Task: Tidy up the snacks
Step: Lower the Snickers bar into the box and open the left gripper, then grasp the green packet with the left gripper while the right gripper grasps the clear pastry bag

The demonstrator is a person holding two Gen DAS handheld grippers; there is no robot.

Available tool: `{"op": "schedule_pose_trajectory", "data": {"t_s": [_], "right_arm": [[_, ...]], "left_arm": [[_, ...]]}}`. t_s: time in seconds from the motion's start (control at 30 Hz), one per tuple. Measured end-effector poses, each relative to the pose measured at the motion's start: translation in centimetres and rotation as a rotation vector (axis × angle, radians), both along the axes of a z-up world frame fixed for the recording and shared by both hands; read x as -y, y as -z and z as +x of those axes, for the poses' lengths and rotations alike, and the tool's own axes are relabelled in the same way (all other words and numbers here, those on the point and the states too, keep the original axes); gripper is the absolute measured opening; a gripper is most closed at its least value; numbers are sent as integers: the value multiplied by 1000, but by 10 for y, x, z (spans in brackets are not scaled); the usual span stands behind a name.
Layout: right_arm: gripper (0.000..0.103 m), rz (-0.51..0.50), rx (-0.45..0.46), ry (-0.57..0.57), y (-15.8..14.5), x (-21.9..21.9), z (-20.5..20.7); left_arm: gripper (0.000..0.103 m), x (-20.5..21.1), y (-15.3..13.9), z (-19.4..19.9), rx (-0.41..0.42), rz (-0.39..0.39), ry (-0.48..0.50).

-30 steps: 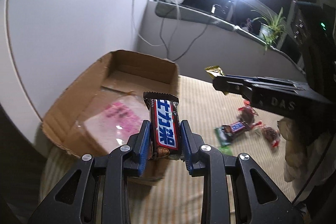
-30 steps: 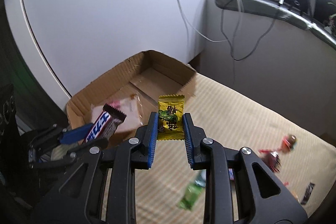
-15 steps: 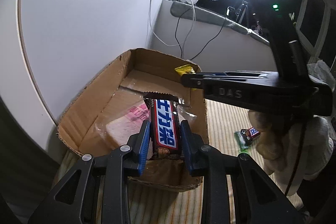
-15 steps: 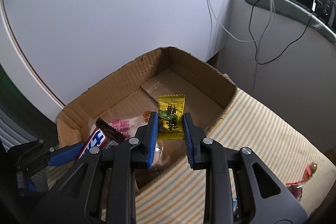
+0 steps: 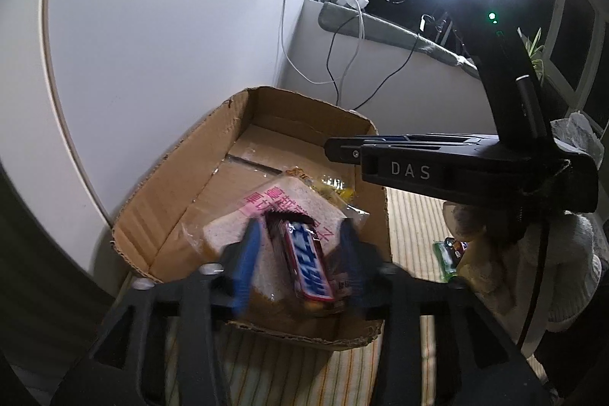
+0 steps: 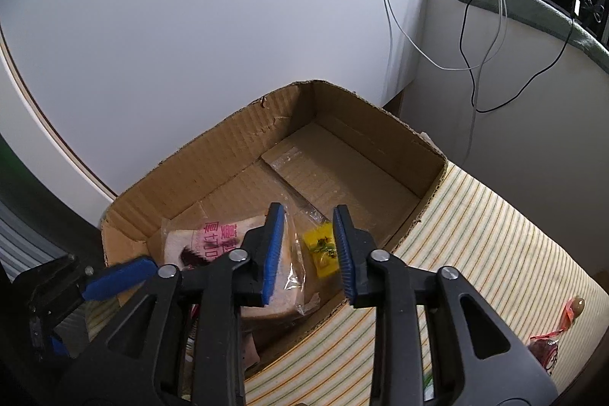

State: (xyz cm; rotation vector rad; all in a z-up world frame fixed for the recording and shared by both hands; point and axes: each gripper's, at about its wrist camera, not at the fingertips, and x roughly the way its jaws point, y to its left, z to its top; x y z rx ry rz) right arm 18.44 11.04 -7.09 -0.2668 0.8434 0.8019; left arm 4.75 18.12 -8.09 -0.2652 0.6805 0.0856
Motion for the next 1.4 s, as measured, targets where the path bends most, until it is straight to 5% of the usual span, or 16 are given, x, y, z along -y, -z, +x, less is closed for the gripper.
{"op": "schedule_pose_trajectory", "data": {"t_s": [0.57, 1.07, 1.4], "right_arm": [[34, 54, 53, 35, -35, 50, -24], [34, 76, 85, 152, -51, 163, -55], [38, 37, 60, 272, -31, 253, -71]], "left_arm": [[44, 19, -21, -22, 35, 3, 16], [44, 67, -19, -24, 20, -26, 126], [44, 108, 0, -20, -31, -67, 215]]}}
